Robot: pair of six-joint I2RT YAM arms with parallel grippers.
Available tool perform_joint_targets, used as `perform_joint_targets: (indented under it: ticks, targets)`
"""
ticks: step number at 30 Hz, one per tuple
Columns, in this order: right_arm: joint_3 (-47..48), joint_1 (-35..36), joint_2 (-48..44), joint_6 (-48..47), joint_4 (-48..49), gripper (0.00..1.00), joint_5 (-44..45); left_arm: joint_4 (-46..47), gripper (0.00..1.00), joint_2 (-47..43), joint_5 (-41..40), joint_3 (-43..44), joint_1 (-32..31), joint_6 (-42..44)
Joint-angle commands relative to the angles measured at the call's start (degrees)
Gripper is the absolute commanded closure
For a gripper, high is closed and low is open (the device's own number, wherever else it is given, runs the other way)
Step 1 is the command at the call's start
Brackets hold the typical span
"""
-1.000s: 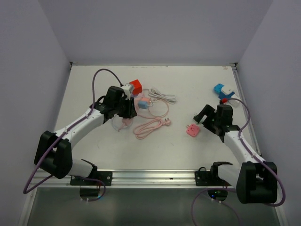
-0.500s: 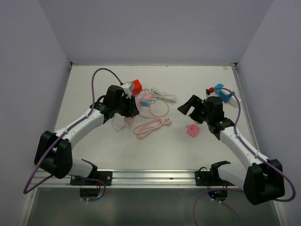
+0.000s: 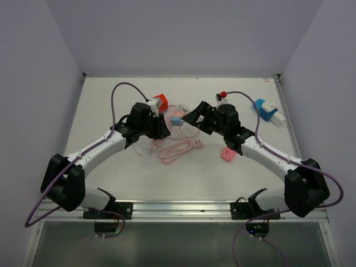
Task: Pull the plug off the socket
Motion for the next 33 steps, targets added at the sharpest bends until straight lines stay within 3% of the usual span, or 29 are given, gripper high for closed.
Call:
perform_joint_targets:
  ticks: [1, 12, 26, 32, 33]
  targets:
    - [5.0, 1.6, 2.86, 2.75, 4.84, 0.1, 2.56, 7.78, 1.0, -2.12, -1.65, 0.42, -1.98, -4.2]
    - [7.55, 4.94, 8.32, 4.95, 4.23, 0.25, 7.3, 8.66, 1.0, -0.97, -7.28, 2.27, -6.46, -6.84]
    - [7.99, 5.12, 11.13, 9.08, 4.67, 0.38, 8.36, 9.8, 1.0, -1.76, -10.62, 0.78, -7.61, -6.93]
    - [7.21, 5.2, 11.05, 10.93, 5.54, 0.65, 7.83, 10.33, 1.0, -2.2, -14.21, -0.27, -7.79, -7.02]
    - [6.94, 5.2, 10.78, 11.19, 5.46, 0.74, 8.01, 10.42, 1.0, -2.38, -14.84, -0.62, -7.96, -6.84]
